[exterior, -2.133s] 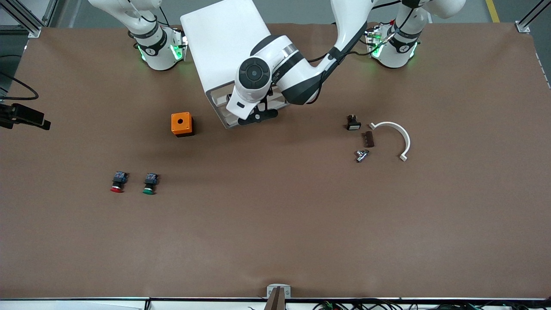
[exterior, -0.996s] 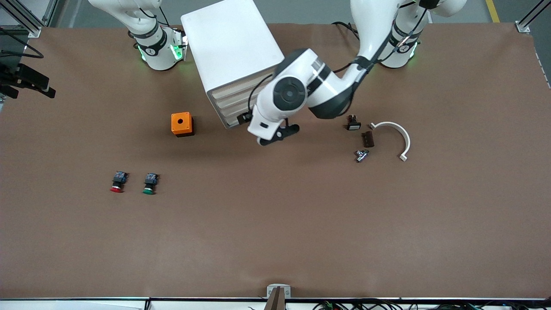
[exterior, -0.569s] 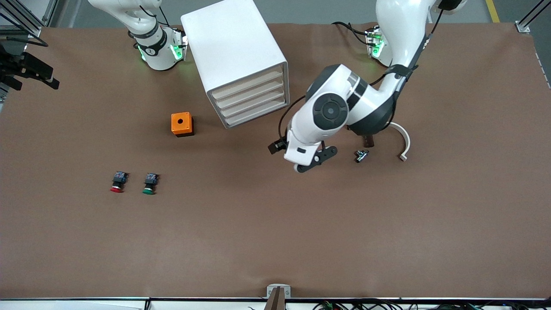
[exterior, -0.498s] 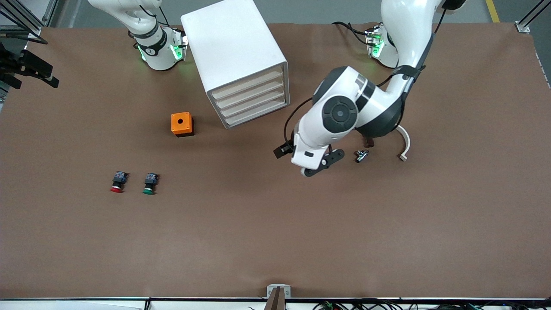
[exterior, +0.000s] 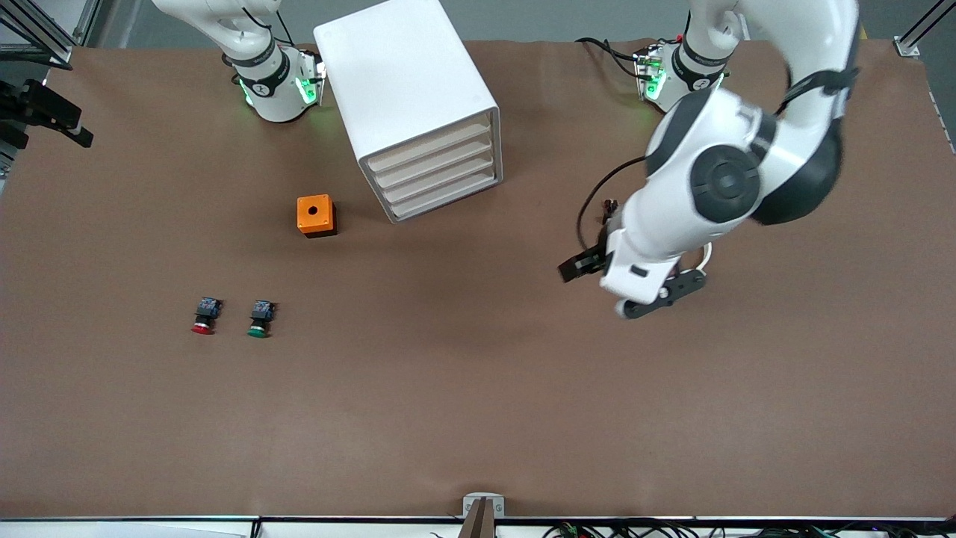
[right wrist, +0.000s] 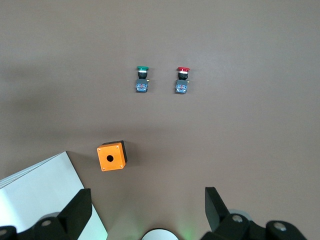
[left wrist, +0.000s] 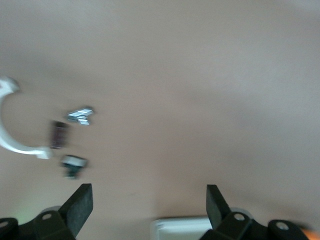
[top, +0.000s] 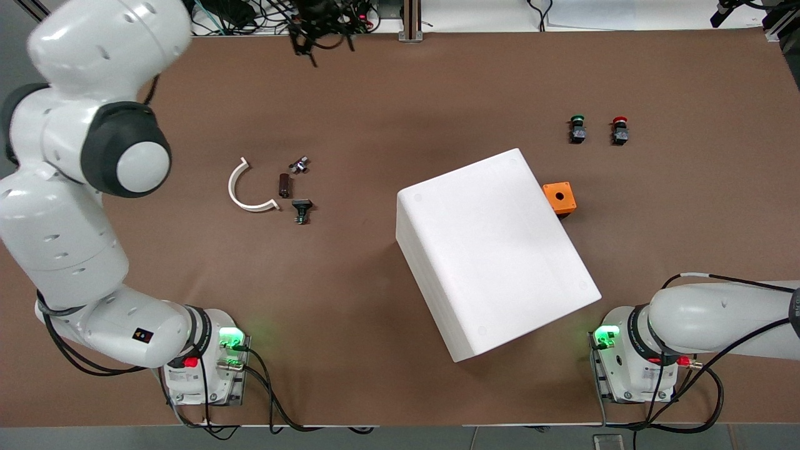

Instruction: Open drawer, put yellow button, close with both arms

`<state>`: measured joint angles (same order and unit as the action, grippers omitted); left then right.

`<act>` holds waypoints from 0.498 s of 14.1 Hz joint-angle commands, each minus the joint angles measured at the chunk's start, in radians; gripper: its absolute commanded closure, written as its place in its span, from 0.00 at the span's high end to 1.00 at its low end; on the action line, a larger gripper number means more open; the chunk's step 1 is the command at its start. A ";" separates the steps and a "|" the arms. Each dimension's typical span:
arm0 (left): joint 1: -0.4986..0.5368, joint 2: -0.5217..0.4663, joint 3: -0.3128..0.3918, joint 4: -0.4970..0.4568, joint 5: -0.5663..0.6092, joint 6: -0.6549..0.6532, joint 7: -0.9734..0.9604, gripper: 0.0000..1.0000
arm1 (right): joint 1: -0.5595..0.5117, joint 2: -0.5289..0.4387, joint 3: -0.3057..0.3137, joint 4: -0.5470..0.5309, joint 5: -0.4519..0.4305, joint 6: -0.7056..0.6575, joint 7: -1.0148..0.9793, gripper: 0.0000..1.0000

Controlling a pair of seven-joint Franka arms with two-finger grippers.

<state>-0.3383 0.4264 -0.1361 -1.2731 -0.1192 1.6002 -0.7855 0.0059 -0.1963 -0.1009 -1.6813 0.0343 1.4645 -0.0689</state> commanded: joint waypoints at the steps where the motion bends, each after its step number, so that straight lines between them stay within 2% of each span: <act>1: 0.086 -0.101 -0.007 -0.035 0.024 -0.118 0.232 1.00 | 0.017 -0.026 -0.011 -0.028 -0.014 0.026 0.004 1.00; 4: 0.165 -0.213 -0.010 -0.145 0.052 -0.129 0.365 1.00 | 0.017 -0.026 -0.008 -0.028 -0.040 0.046 0.004 1.00; 7: 0.284 -0.397 -0.011 -0.342 0.053 -0.096 0.532 1.00 | 0.014 -0.026 -0.011 -0.031 -0.042 0.046 0.004 1.00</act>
<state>-0.1247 0.1923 -0.1363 -1.4277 -0.0839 1.4602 -0.3469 0.0084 -0.1971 -0.1026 -1.6867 0.0083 1.4977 -0.0689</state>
